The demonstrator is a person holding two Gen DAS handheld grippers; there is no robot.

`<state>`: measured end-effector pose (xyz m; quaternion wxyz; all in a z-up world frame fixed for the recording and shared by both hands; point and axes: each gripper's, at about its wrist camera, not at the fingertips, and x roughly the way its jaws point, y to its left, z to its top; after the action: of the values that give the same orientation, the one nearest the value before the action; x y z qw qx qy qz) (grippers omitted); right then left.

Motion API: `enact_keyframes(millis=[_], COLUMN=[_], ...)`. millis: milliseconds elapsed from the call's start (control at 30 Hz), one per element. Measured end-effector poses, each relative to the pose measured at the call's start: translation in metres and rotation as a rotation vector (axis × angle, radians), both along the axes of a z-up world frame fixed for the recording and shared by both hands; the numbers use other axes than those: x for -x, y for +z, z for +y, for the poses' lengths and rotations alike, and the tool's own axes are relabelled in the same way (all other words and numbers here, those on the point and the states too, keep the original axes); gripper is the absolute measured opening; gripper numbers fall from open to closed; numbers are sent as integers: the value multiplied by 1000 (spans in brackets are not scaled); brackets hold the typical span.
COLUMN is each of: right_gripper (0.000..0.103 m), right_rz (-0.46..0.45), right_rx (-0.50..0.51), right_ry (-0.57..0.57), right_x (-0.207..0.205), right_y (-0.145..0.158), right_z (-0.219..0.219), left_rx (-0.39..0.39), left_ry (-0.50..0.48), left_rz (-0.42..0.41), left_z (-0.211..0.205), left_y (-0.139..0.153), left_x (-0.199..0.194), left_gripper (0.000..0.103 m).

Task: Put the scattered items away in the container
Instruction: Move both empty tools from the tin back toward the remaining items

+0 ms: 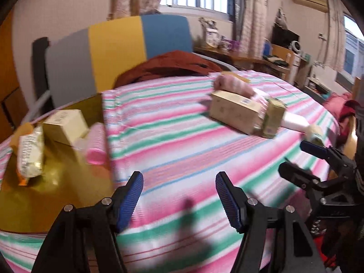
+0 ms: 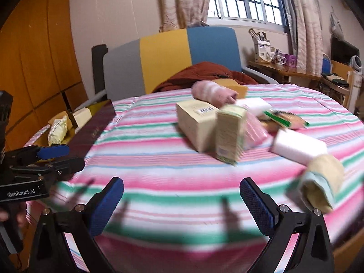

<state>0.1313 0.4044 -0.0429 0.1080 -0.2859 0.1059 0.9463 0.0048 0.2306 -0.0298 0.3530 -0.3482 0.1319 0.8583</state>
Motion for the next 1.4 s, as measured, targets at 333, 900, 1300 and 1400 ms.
enact_keyframes(millis=[333, 900, 1300, 1400], right_gripper=[103, 103, 103, 103], right_rz=[-38, -224, -514, -537], right_rx=[-8, -97, -101, -116], right_ry=[-60, 43, 190, 190], right_x=[-29, -51, -16, -13], right_y=[-8, 52, 31, 33], right_z=[23, 103, 132, 129], left_rx=[7, 16, 11, 7], left_ry=[-85, -211, -227, -228], left_rz=[-57, -50, -9, -7], left_z=[40, 54, 58, 60], left_y=[-6, -32, -40, -41], left_x=[2, -15, -22, -22], left_gripper=[67, 68, 75, 77])
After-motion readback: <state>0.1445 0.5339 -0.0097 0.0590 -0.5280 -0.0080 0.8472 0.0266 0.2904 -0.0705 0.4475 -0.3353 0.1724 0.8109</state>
